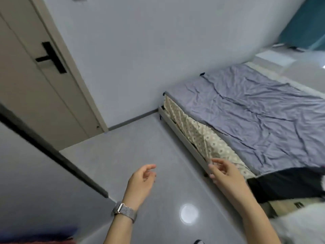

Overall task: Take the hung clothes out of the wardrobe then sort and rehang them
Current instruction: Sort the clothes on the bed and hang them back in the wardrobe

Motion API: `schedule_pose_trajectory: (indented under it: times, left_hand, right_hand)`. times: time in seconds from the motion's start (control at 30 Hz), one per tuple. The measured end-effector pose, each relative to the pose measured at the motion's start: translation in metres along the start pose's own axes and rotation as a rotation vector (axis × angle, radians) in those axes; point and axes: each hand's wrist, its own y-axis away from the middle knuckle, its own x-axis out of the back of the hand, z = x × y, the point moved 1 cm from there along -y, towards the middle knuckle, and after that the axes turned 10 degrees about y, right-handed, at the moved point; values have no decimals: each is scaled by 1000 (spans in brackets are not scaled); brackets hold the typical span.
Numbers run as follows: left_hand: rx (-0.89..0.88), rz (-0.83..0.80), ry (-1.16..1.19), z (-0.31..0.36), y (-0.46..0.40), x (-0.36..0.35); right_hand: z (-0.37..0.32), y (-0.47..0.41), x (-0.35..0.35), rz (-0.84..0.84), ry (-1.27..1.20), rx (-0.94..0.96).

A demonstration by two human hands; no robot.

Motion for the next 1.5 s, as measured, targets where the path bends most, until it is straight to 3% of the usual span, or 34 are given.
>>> schedule_pose_trajectory:
  times: [0.27, 0.6, 0.97, 1.2, 1.5]
  left_hand:
    - [-70, -367, -63, 56, -68, -222]
    - [17, -674, -163, 81, -131, -383]
    - [-57, -1005, -277, 147, -169, -587]
    - [-52, -1078, -396, 144, -150, -682]
    - [-58, -971, -318, 162, -64, -801]
  right_hand:
    - [82, -49, 163, 274, -82, -210]
    - [166, -73, 254, 463, -188, -501]
    - [187, -122, 379, 731, -290, -590]
    - [248, -102, 444, 827, -438, -701]
    - [341, -77, 602, 841, -525, -564]
